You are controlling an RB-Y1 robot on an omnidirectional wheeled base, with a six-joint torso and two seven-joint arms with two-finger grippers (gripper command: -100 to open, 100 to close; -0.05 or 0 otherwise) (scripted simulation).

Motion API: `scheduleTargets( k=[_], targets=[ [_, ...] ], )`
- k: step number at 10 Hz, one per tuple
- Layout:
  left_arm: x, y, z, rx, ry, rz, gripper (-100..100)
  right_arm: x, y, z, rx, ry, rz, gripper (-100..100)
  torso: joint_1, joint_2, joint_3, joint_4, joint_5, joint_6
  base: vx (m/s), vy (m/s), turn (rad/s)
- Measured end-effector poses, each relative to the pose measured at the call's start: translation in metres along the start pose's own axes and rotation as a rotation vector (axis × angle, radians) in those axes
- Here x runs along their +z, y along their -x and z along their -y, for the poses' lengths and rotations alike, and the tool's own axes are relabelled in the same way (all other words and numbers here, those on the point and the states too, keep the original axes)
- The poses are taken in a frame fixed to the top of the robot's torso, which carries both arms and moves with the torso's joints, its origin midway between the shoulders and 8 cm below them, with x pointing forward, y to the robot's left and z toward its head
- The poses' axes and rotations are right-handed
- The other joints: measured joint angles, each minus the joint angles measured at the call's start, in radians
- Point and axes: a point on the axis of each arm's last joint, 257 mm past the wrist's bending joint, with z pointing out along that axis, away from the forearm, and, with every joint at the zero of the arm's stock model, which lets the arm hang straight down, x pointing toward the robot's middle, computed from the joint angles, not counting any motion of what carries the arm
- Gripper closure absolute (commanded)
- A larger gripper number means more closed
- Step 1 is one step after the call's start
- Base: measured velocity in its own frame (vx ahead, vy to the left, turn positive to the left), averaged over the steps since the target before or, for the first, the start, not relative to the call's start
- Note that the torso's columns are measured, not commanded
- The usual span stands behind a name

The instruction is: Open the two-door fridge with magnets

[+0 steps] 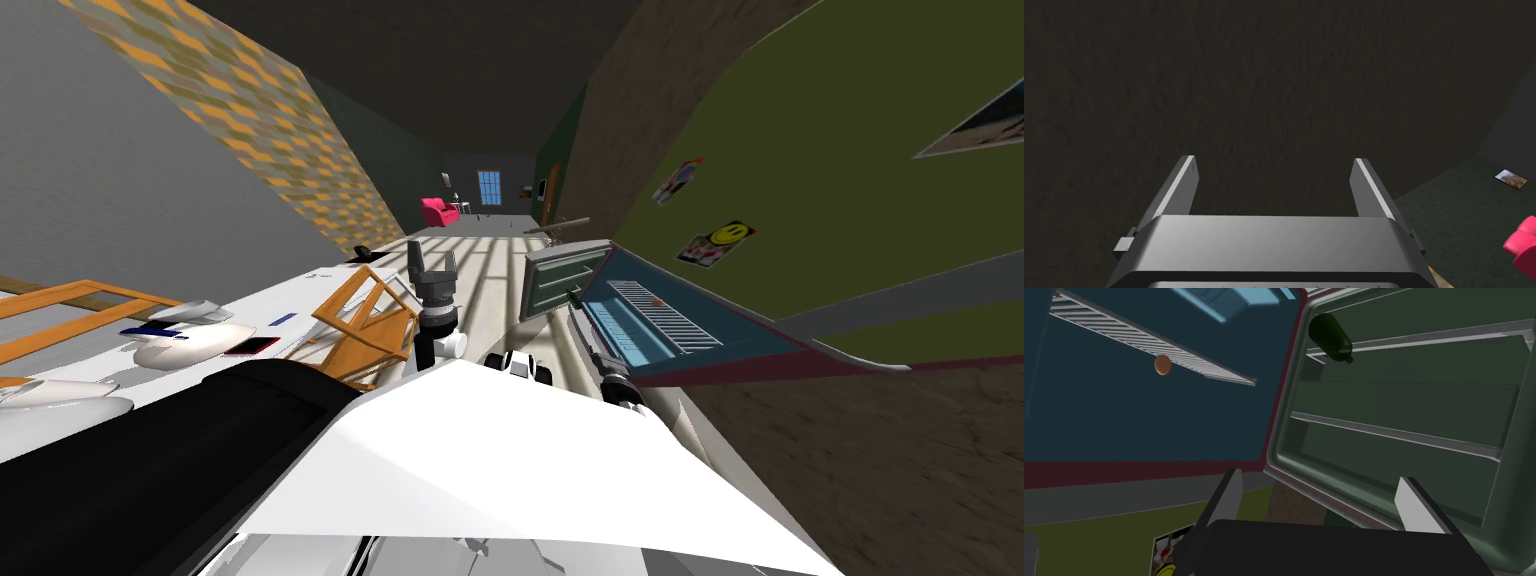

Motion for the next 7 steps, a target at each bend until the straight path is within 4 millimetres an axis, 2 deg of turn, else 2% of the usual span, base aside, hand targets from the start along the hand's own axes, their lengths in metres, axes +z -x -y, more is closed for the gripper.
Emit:
scheduleTargets(
  k=[3,7],
  targets=[
    [0.0,0.0,0.0,0.0,0.0,0.0,0,0.001,-0.015,0.026,-0.157,-0.074,-0.026,-100,-0.002,0.004,0.002,0.001,-0.001,0.0,0.055,0.148,0.056],
    [0.0,0.0,0.0,0.0,0.0,0.0,0,0.003,-0.022,0.061,-0.341,-0.168,-0.049,-100,-0.001,0.001,0.001,0.0,-0.001,0.0,0.067,0.144,0.064]
  ],
)
